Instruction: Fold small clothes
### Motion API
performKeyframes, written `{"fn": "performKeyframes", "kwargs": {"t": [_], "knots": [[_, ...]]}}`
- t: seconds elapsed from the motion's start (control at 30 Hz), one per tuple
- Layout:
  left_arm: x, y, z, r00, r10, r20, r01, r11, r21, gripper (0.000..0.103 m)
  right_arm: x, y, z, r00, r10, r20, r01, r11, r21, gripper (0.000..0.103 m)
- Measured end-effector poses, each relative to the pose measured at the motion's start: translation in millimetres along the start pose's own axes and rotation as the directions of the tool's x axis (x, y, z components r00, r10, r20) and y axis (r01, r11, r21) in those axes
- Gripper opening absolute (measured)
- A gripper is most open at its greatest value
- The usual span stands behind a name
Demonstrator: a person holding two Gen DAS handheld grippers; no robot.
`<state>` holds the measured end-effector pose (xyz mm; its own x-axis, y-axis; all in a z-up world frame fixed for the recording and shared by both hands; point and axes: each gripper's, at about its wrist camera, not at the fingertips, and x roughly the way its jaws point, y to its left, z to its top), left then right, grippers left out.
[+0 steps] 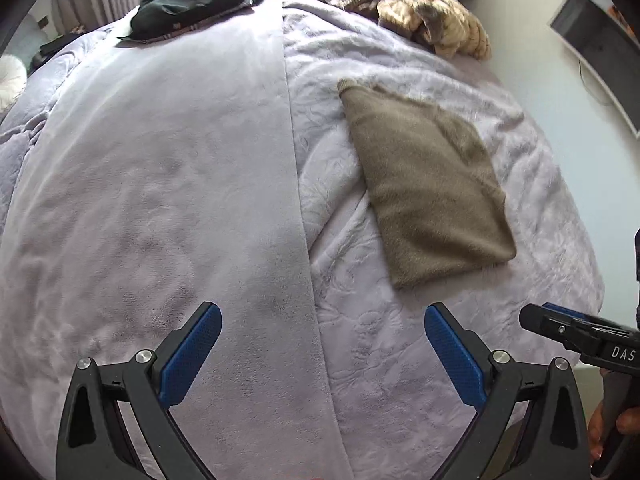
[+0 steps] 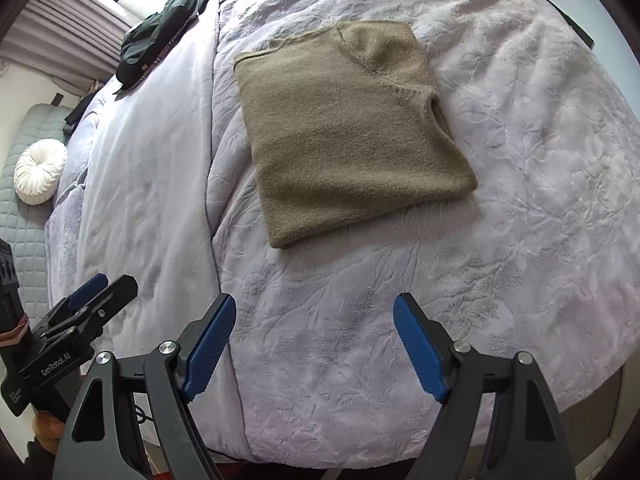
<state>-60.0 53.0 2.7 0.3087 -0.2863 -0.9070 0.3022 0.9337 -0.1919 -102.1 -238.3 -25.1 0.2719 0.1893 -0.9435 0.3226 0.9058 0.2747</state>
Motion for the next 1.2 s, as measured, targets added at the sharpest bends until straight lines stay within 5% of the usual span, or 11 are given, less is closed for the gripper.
{"fn": "performKeyframes", "kwargs": {"t": [0.13,0.4,0.87,1.2], "knots": [[-2.2,-1.6,3.9,1.0,0.018,0.021,-0.018,1.0,-0.025,0.102,-12.3,-1.0,7.3,1.0,0.0,0.029,0.0,1.0,0.0,0.084],[30.3,-27.3,11.3,0.993,0.085,-0.085,-0.087,0.996,-0.018,0.102,-10.9,-37.4,27.6,1.0,0.019,0.003,-0.019,1.0,-0.005,0.087],[83.2,-69.3,45.3,0.976,0.108,-0.188,-0.145,0.971,-0.192,0.102,19.1,-132.2,111.8,0.991,0.086,-0.098,-0.09,0.996,-0.029,0.087],[112.4,-77.9,67.4,0.966,0.149,-0.21,-0.184,0.97,-0.16,0.102,51.6,-152.7,148.1,0.982,0.124,-0.142,-0.125,0.992,0.002,0.087]]}}
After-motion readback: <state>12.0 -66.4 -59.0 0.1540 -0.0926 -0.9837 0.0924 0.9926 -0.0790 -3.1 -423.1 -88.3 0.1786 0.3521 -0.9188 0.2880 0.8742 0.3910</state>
